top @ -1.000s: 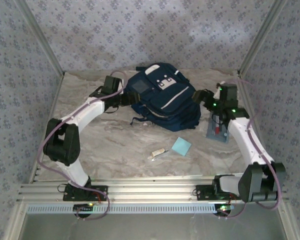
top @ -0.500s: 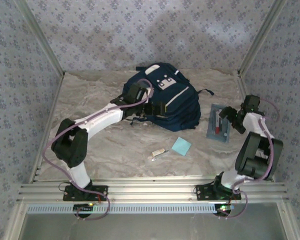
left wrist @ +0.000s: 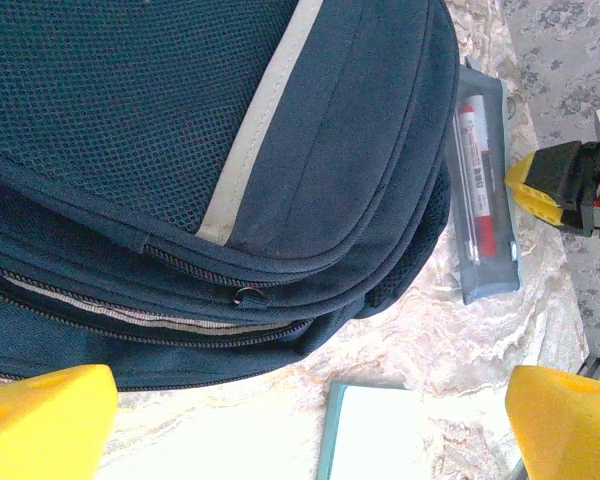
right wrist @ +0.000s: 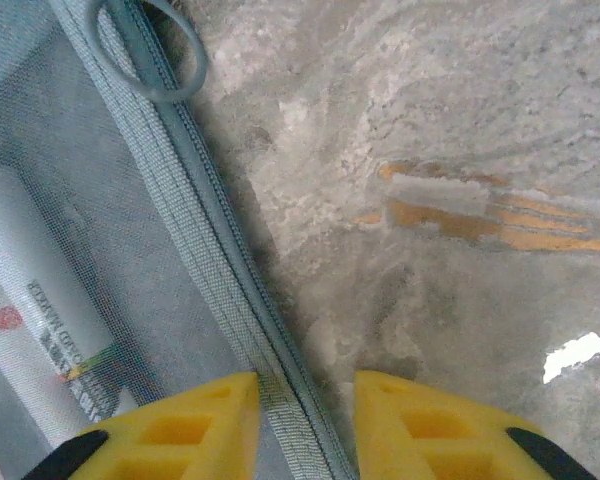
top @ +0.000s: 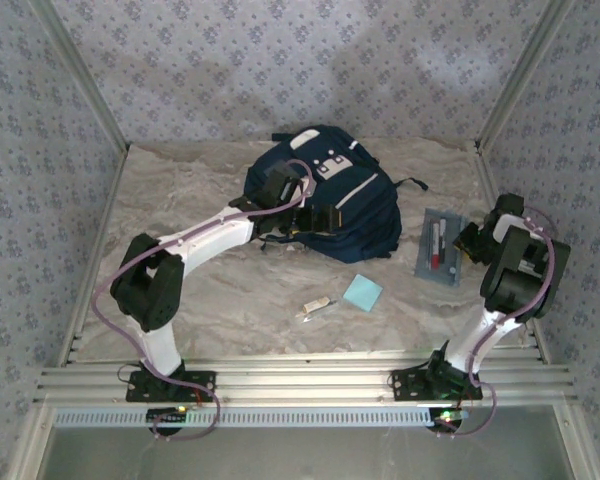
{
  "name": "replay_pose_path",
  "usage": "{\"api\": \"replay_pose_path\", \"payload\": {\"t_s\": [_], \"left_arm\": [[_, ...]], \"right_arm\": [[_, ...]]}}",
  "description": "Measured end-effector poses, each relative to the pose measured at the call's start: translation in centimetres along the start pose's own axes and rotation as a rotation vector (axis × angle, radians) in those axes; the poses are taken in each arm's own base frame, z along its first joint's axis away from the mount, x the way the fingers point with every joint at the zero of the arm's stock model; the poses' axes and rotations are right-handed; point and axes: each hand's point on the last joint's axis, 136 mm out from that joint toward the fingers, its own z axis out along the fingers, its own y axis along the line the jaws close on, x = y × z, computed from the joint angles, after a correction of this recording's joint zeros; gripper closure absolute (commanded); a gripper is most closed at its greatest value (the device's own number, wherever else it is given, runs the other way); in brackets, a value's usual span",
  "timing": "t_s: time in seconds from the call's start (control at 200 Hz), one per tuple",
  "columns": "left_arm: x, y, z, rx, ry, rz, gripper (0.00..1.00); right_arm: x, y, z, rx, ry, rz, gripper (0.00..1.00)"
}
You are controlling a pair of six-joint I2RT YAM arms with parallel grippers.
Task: Pack books, pencil case, and school supplies into a backpack
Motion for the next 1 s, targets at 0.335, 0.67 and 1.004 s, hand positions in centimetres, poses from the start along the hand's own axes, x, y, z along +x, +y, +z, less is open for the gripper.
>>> {"api": "replay_pose_path", "payload": {"t_s": [0.335,0.67,1.004], "left_arm": [[0.0,0.0,0.0,0.0,0.001,-0.001,0.0],[0.2,-0.3,0.0,0.02,0.013,-0.022,0.01],[-1.8,-2.1,-0.4,0.132,-0.035,-0.092,0.01]], "right_arm": [[-0.1,0.5,0.4,0.141,0.031,-0.114,1.0],[0.4,7.3,-0.3,-0.055,0.013,-0.234,1.0],[0.9,15.7,-11.9,-0.286,-0.184,-0.386,1.0]]}}
